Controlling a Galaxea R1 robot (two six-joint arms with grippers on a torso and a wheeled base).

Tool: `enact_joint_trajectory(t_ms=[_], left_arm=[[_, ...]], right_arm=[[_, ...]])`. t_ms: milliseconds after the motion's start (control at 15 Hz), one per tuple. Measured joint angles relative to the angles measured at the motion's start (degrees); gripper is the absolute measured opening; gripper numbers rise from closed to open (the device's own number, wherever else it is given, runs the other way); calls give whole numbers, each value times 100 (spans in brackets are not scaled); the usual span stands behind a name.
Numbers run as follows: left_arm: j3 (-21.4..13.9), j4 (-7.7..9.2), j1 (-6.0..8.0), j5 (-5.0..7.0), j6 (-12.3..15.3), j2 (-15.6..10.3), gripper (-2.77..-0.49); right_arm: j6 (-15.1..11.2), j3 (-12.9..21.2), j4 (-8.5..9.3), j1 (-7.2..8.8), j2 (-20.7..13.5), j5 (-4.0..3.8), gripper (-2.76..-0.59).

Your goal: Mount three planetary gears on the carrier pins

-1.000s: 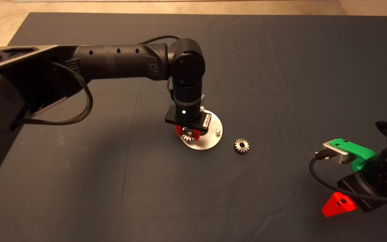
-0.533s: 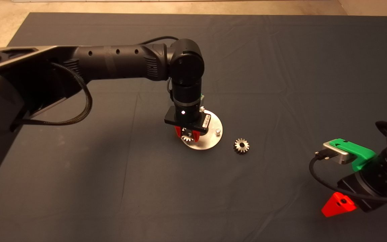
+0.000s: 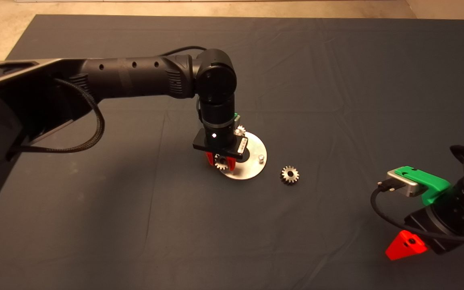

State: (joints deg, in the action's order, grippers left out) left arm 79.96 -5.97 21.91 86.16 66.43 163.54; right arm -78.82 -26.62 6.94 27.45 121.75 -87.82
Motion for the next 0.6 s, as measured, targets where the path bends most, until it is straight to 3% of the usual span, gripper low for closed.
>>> enact_joint_trajectory(t_ms=[333, 600], left_arm=[[205, 17, 0, 127, -120, 171, -232], [256, -28, -46, 132, -141, 206, -221]], right_arm=[[0, 0, 0, 0, 0, -2, -63], [0, 0, 0, 0, 0, -2, -63]])
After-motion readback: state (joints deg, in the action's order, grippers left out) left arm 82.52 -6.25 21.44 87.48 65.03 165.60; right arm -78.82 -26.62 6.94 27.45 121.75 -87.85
